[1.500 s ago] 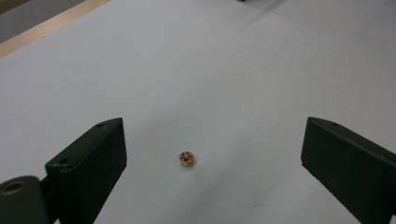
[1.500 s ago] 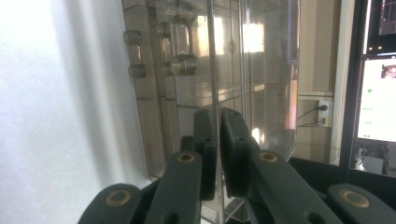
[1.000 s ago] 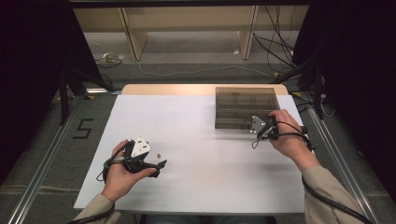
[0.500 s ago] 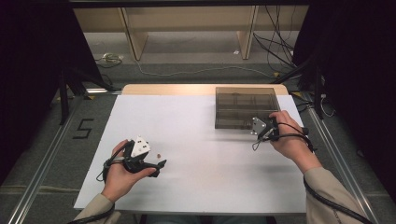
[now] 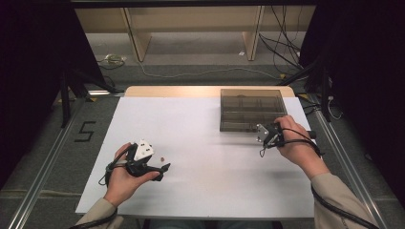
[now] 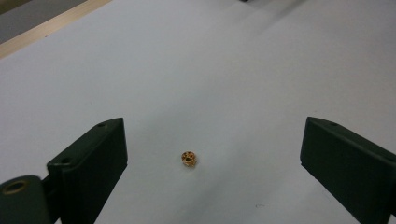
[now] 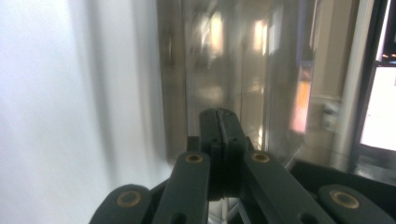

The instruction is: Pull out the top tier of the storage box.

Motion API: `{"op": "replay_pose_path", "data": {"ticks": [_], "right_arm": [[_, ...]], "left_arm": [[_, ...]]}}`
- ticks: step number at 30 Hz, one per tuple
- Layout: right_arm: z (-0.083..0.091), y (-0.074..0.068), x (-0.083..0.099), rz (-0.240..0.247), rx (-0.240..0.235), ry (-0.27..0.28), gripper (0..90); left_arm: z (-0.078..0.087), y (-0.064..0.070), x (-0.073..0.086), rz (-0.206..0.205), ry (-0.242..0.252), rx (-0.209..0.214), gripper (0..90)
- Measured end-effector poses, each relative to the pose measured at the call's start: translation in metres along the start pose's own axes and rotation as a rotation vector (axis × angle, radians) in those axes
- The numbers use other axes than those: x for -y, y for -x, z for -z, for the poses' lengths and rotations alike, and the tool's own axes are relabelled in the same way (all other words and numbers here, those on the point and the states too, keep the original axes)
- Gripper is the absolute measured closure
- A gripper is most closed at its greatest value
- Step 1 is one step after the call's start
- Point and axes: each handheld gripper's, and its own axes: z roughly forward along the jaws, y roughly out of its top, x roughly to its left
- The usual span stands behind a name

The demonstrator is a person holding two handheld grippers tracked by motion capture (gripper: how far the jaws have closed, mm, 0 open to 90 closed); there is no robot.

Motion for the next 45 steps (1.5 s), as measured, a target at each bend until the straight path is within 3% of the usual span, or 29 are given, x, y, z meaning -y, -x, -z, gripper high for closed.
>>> {"op": "replay_pose_path", "data": {"ticks": [2,8,13,18,25,28,35,38,39,42,45], "right_arm": [[-0.002,-0.003,0.001,-0.057,-0.004,0.042,90.0],[0.004,0.003,0.003,-0.112,0.047,0.061,84.6],[0.005,0.012,0.004,-0.142,0.055,0.064,78.4],[0.000,0.016,0.002,-0.134,0.031,0.054,75.3],[0.001,0.022,-0.001,-0.129,0.050,0.066,74.7],[-0.002,0.024,-0.003,-0.108,0.034,0.064,72.9],[-0.006,0.029,-0.001,-0.123,0.016,0.053,73.4],[-0.003,0.032,0.000,-0.103,0.013,0.064,73.7],[-0.002,0.031,-0.001,-0.119,0.001,0.069,73.8],[-0.002,0.028,-0.002,-0.087,-0.011,0.072,73.0],[-0.006,0.026,-0.001,-0.090,-0.025,0.076,72.6]], "left_arm": [[0.001,0.000,0.000,0.000,0.003,0.000,7.3],[-0.001,0.000,0.000,-0.003,0.000,0.003,7.3],[-0.001,0.000,0.000,-0.002,0.000,0.002,7.3],[0.000,0.000,0.000,-0.003,0.003,0.002,7.3],[-0.001,0.000,0.000,-0.004,0.002,0.005,7.3],[-0.001,0.000,0.000,-0.007,0.001,0.006,7.3],[-0.001,0.000,0.000,-0.008,0.000,0.007,7.3],[-0.001,0.000,0.000,-0.004,0.003,0.007,7.3],[-0.001,0.000,0.000,-0.004,0.003,0.007,7.3],[-0.001,0.000,0.000,-0.008,0.002,0.008,7.3],[-0.001,0.001,0.000,-0.008,0.003,0.008,7.3]]}}
